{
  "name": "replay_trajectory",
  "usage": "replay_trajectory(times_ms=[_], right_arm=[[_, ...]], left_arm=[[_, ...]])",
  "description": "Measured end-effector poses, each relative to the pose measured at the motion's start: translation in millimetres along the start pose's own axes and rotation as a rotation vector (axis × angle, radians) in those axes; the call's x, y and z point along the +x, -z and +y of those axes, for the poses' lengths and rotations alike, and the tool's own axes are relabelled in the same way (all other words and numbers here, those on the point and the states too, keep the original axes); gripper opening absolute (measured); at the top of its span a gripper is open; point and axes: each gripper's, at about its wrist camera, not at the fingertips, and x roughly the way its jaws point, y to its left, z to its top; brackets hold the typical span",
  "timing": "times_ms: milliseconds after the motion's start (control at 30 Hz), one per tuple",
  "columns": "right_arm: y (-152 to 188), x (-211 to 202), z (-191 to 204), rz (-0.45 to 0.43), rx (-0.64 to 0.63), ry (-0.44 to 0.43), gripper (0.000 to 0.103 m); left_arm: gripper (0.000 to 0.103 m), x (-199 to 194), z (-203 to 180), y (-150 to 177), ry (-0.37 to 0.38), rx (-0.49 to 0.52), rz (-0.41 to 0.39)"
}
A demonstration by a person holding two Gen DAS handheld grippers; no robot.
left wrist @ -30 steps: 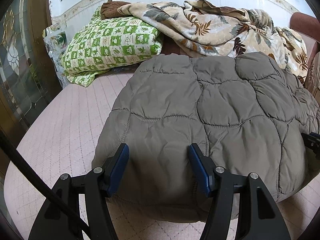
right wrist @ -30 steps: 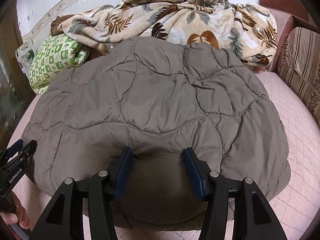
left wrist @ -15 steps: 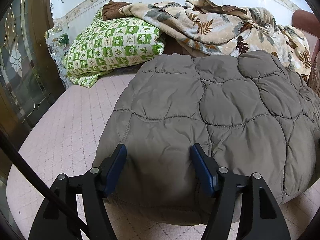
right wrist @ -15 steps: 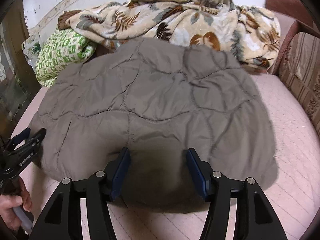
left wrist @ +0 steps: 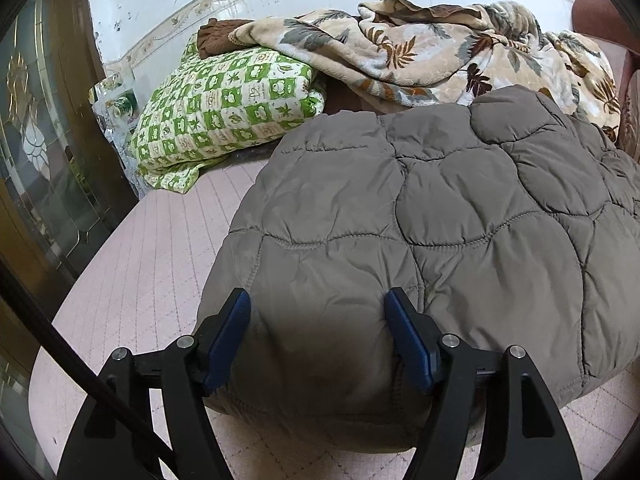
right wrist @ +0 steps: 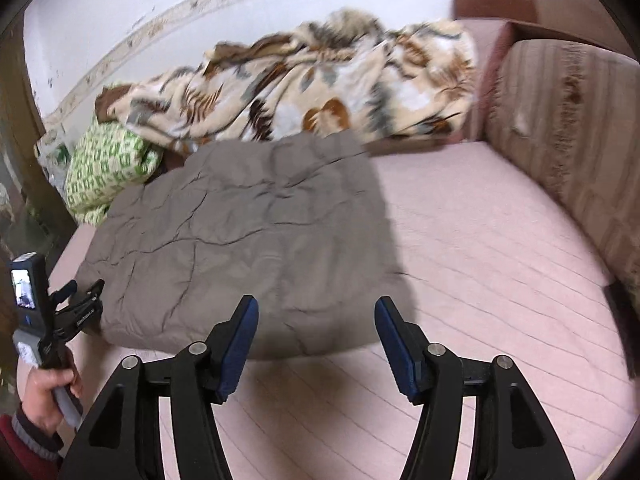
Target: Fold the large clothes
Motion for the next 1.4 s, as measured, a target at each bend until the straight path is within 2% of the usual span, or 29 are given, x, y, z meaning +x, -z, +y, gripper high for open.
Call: replay_trajectory(times_ms=[133, 367, 467, 633, 800, 1000, 1100, 1200, 1400], right_arm=[[21, -32, -32, -0.022, 0.072, 0.002, 0.067], [39, -43, -61, -0.006, 0.163, 0.03, 0.07], [38, -41, -68, -0.004, 0.231, 0.005, 0.071], [32, -28, -58, 0.009, 0.267, -0.073, 0.071], [22, -14, -52, 0.008, 0.291, -0.092, 0.075], [30, 11, -78, 0.044, 0.498, -0.124, 0.076], [41, 27, -91, 0.076, 0.633, -0.177, 0.076], [49, 42, -96, 0.105, 0.711, -0.197, 0.076], [53, 68, -91, 0.103, 0.786, -0.247, 0.083]], left_arm=[[0.07, 1, 1, -1, 0.008, -0.009, 0.004], [0.07, -13, 11, 2, 0.031, -0.056, 0.006], [0.07, -21, 20, 4, 0.037, -0.077, 0.008], [0.07, -26, 51, 9, 0.053, -0.159, 0.028], [0.07, -19, 99, 18, 0.153, -0.318, 0.116], [0.07, -2, 141, 36, 0.195, -0.453, 0.219], [0.07, 7, 153, 45, 0.236, -0.526, 0.277], [0.07, 10, 158, 50, 0.277, -0.563, 0.314], [0.073, 12, 160, 52, 0.307, -0.612, 0.324]])
